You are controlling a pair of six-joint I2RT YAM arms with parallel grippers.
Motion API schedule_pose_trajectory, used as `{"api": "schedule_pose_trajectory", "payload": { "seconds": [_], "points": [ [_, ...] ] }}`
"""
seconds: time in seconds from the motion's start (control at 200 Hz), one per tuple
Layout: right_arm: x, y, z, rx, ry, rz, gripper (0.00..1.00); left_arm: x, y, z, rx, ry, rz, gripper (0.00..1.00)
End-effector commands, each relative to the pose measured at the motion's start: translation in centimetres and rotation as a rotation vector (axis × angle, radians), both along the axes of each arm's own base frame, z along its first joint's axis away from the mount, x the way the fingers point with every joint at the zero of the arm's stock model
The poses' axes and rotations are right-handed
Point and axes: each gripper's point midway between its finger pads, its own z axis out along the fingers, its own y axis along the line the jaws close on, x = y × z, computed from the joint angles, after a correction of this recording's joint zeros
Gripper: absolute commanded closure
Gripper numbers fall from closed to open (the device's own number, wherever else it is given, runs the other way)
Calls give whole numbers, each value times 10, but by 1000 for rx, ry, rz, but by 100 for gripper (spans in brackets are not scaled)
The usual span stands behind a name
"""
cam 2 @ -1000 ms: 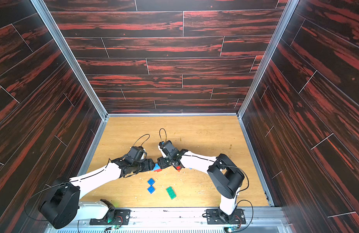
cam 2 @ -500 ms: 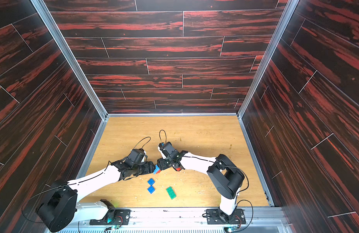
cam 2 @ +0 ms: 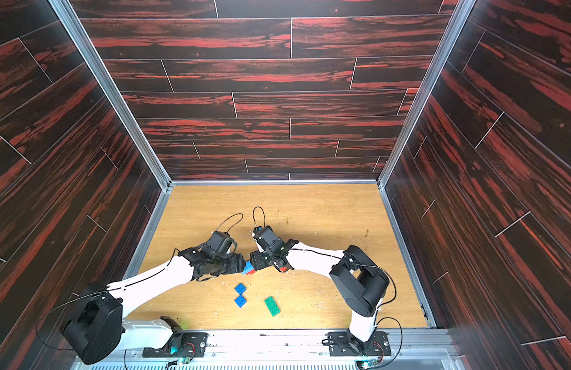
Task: Assemble a heart with lego
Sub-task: Assemble the lego brick with the lego brick, then adjust the lego brick at the center of the board.
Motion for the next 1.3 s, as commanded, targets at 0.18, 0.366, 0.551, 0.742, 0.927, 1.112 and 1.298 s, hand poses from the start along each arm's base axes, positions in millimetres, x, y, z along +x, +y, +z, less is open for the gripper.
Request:
{"api": "schedule_pose_trajectory", "payload": {
  "seconds": [0.18, 0.366, 0.551, 0.742, 0.927, 1.112, 1.298],
  "points": [
    [10, -17, 41, -6, -85, -49, 33, -29, 7, 25, -89, -14, 21, 29],
    [19, -53, 31, -72, -86, -92, 34, -57, -15, 11, -171, 37, -55, 40],
    [25, -75, 26, -134, -95, -118, 35, -51, -31, 1, -196, 35, -90, 45],
    [28, -93, 20, -168, -93, -144, 35, -37, -29, -14, -102, 33, -96, 50],
    [25, -104, 14, -203, -87, -150, 36, -29, -11, -26, 48, 32, -98, 51],
    [15, -116, 5, -239, -64, -142, 36, -11, -1, -23, 139, 2, -84, 50],
    [-2, -128, -3, -276, -26, -115, 37, 4, 4, -22, 197, -12, -86, 49]
  ]
}}
